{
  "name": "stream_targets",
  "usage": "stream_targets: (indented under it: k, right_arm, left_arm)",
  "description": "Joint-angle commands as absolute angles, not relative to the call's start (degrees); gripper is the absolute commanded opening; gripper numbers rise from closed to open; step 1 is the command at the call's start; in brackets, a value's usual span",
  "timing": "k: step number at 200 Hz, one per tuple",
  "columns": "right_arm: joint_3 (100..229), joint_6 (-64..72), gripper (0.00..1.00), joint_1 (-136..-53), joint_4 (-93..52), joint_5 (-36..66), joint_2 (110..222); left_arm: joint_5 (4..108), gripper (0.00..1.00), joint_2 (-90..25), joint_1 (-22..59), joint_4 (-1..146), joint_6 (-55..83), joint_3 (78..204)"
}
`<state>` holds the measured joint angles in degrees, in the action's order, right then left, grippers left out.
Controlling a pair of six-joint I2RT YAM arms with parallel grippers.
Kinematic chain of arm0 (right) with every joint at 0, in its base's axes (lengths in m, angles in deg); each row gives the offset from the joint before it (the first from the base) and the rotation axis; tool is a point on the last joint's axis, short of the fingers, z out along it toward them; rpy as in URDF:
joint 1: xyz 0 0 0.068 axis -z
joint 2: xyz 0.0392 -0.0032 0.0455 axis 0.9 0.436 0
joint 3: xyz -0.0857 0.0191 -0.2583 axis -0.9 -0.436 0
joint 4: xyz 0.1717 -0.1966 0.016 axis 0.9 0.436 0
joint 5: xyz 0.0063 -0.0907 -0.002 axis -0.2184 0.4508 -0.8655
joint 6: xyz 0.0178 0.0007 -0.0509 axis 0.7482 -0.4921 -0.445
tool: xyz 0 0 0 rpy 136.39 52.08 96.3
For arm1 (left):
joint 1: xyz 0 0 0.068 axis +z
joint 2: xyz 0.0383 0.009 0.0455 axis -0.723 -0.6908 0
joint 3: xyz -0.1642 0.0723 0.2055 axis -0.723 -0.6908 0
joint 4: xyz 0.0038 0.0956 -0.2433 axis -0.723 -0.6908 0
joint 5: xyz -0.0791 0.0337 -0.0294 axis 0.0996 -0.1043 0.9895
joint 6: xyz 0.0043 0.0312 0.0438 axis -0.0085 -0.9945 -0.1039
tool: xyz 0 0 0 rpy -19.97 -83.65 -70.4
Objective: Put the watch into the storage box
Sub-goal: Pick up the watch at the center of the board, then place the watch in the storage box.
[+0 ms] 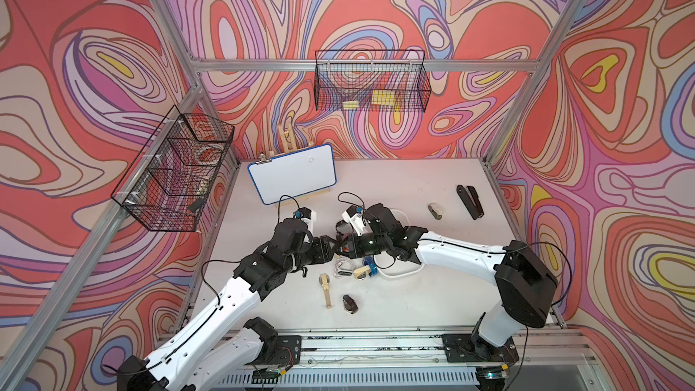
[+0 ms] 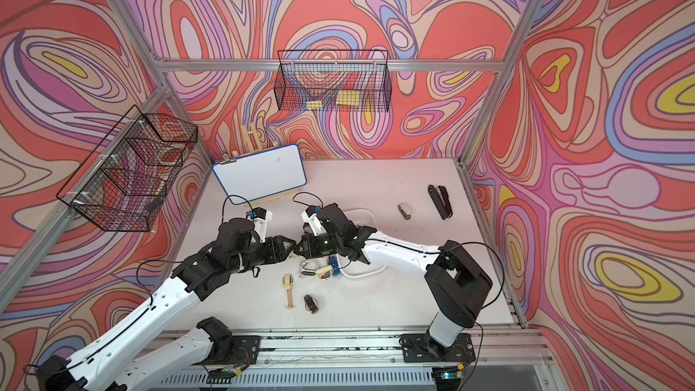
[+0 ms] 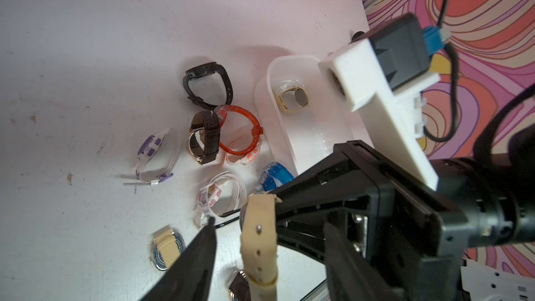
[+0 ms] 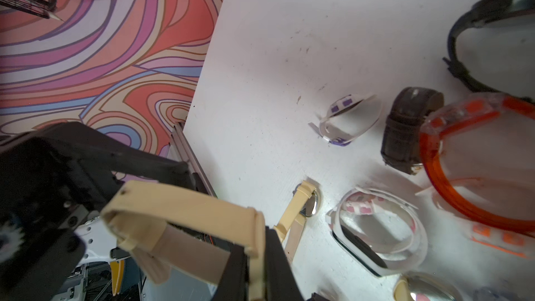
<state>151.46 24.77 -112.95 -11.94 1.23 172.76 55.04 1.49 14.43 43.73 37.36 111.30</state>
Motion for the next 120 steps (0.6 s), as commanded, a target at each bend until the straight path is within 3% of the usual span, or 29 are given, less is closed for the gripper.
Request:
stream_targets:
  k: [1, 20, 64, 120]
  right_arm:
    - [153.45, 20.81, 0.00, -111.48, -1.82, 6.76, 170.20]
    - [152.91, 18.80, 0.00, -107.19, 3.59, 9.99, 167.99]
    - [157.31, 7.86, 0.03, -101.44, 23.66, 33.07, 168.35]
    - [159.36, 2.99, 0.03, -99.27, 28.49, 39.34, 177.17]
  left_arm:
    - [54.68, 0.89, 3.57, 14.53, 43.27, 36.95, 111.36]
    - [51.76, 0.99, 5.73, 14.57, 38.68, 36.04, 112.84]
    - [44.62, 0.99, 7.26, 14.49, 24.24, 33.20, 117.92]
    - [43.32, 0.99, 9.94, 13.44, 19.66, 32.97, 117.29]
